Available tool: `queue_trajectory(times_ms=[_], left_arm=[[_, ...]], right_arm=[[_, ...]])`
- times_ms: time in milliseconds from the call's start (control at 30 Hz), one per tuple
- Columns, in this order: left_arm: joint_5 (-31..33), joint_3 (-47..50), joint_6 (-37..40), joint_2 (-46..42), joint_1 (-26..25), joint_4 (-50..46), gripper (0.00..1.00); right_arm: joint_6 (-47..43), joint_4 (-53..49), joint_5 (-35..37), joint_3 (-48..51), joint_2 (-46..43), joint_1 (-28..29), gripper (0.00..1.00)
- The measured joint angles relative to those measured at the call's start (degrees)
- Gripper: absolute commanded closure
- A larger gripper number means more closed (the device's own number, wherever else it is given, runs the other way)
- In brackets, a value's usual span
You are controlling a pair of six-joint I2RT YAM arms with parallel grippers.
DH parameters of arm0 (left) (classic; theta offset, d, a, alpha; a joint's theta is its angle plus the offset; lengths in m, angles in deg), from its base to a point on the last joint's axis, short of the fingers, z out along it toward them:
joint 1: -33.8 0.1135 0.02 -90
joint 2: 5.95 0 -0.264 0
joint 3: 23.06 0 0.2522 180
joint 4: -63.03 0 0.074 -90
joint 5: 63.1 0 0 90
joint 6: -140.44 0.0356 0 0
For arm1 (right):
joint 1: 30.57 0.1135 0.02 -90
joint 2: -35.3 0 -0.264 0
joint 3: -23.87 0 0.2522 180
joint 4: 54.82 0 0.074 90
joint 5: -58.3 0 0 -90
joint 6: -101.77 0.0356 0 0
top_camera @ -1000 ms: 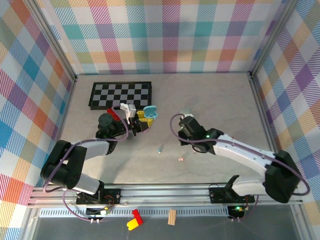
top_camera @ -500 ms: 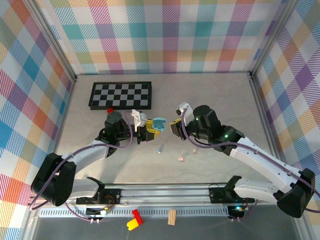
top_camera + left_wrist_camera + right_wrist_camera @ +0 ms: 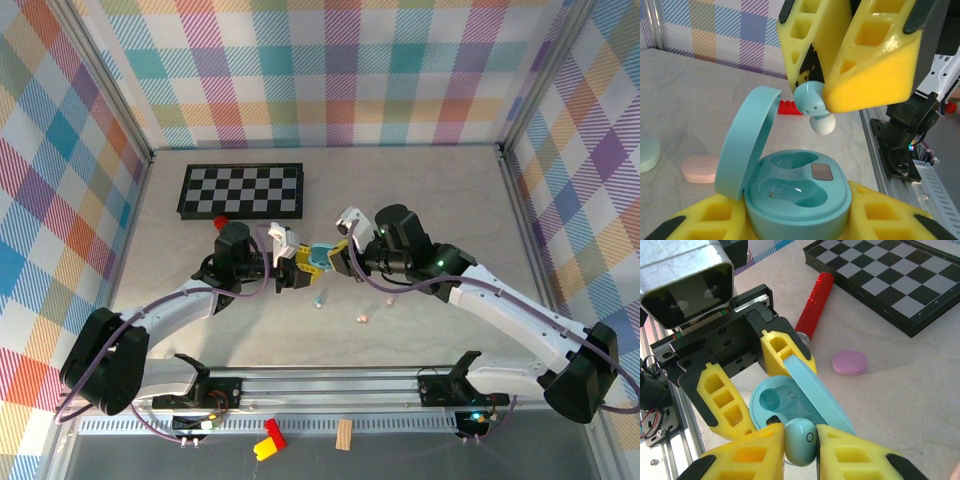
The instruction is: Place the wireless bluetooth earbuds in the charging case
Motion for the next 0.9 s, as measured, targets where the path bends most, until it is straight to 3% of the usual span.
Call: queue_trajectory(times_ms=[767, 833, 900], left_arm=[[0.07, 0.0, -3.28, 0.04, -0.31, 3.26, 0.7], [0.11, 0.0, -3.32, 0.15, -0.31, 3.28, 0.7], [0.2, 0.0, -3.5, 0.35, -0.31, 3.39, 0.7]], right_arm=[[-1.25, 0.07, 0.22, 0.0, 1.99, 0.0, 0.79], [-1.22, 0.07, 0.24, 0.0, 2.19, 0.0, 0.76], [-1.01, 0.04, 0.24, 0.0, 2.27, 0.0, 0.67]])
